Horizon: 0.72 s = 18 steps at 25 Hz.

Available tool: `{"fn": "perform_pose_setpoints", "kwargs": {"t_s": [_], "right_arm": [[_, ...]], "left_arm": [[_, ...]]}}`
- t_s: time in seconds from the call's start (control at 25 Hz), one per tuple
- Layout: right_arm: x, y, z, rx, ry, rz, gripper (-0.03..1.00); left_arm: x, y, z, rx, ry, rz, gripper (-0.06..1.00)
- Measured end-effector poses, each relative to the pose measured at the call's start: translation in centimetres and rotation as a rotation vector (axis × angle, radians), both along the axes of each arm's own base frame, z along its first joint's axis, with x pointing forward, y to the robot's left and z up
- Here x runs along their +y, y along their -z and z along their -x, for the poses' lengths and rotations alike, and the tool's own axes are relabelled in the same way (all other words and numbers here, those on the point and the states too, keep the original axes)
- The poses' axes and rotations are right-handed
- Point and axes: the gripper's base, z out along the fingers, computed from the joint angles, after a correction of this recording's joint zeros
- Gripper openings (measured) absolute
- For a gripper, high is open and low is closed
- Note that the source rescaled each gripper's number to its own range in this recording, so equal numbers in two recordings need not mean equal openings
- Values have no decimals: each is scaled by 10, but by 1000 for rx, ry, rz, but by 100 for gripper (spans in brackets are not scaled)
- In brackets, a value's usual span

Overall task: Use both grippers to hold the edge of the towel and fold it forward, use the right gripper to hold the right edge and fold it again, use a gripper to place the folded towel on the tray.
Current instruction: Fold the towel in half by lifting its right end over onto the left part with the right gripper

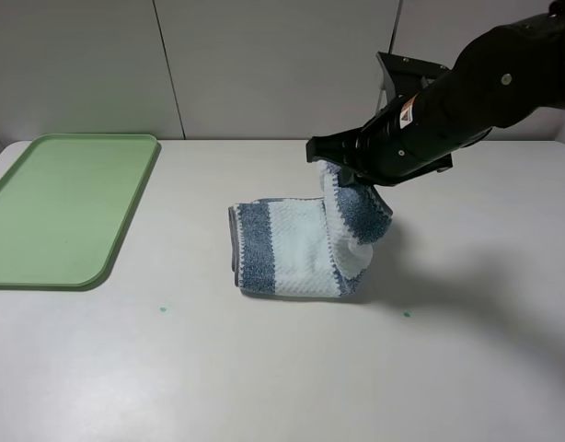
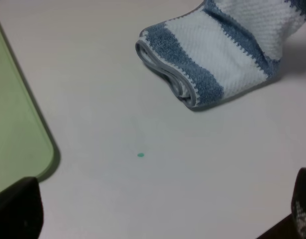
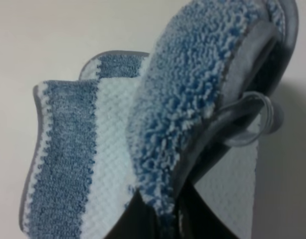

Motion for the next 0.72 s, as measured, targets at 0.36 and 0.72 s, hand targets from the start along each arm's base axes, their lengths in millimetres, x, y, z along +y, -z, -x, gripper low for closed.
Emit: {"fn": "perform_pose_setpoints", "kwargs": {"t_s": [0.36, 0.72], "right_arm": [[11, 3, 2, -25, -28, -19, 29], [44, -5, 16, -128, -126, -108, 95]], "left_arm": [[0, 0, 0, 0, 0, 0, 100], [0, 0, 0, 0, 0, 0, 100]]}}
